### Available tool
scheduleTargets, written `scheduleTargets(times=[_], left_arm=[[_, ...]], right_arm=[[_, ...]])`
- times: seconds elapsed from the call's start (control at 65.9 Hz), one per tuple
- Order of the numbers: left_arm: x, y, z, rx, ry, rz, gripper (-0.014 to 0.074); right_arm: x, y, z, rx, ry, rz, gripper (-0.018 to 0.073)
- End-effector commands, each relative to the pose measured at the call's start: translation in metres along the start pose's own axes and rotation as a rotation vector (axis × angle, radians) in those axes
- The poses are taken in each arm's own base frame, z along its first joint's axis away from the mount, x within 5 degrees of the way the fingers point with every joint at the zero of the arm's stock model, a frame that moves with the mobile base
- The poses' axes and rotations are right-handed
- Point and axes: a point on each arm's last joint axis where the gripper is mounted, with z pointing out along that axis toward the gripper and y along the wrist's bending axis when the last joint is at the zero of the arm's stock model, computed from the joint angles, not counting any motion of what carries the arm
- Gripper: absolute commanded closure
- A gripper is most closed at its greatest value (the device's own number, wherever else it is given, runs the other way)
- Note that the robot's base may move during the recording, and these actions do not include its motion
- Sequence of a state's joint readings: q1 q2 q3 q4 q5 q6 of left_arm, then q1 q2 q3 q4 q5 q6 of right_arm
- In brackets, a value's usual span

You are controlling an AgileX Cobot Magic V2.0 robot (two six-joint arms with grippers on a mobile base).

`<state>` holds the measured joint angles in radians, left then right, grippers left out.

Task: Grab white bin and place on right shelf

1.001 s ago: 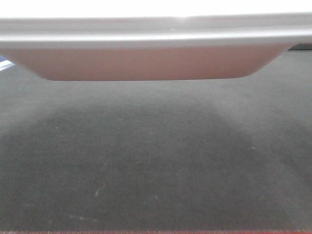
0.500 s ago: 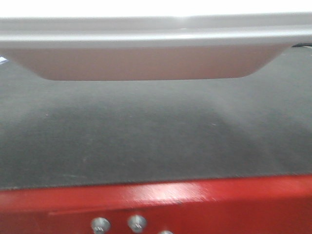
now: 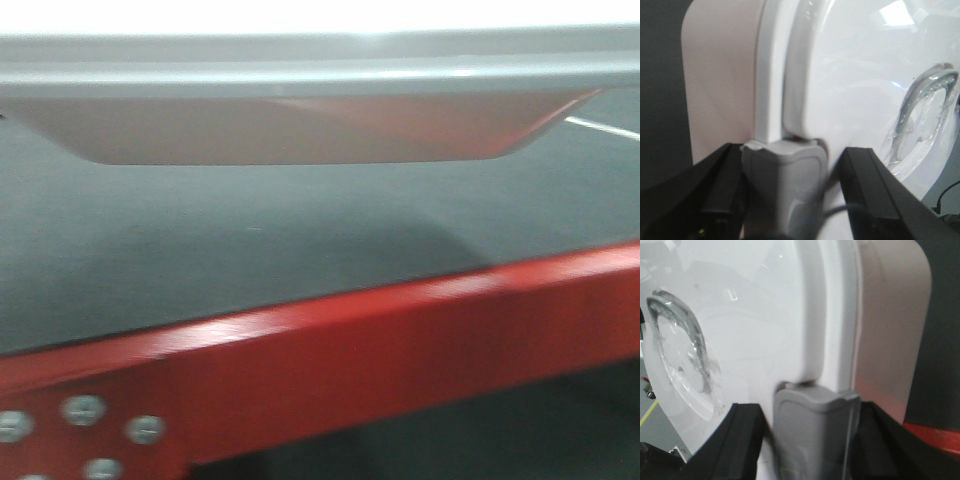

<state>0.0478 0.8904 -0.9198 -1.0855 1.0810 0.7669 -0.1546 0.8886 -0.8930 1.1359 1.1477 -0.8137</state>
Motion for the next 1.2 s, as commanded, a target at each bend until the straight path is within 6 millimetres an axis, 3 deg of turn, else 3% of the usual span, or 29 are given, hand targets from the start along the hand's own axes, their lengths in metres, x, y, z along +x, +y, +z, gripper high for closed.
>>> scheduleTargets(times=[0.0, 1.183], left_arm=[[-0.0141, -0.0247, -0.0069, 0.177, -0.1, -0.042, 0.0346], [-0.0141, -0.0247, -0.0069, 0.177, -0.1, -0.042, 0.0346]], right_arm=[[-0.0084, 0.026, -0.0061, -0.207, -0.055, 0.013, 0.0253], [-0.0084, 0.026, -0.0061, -0.207, -0.055, 0.013, 0.0253]])
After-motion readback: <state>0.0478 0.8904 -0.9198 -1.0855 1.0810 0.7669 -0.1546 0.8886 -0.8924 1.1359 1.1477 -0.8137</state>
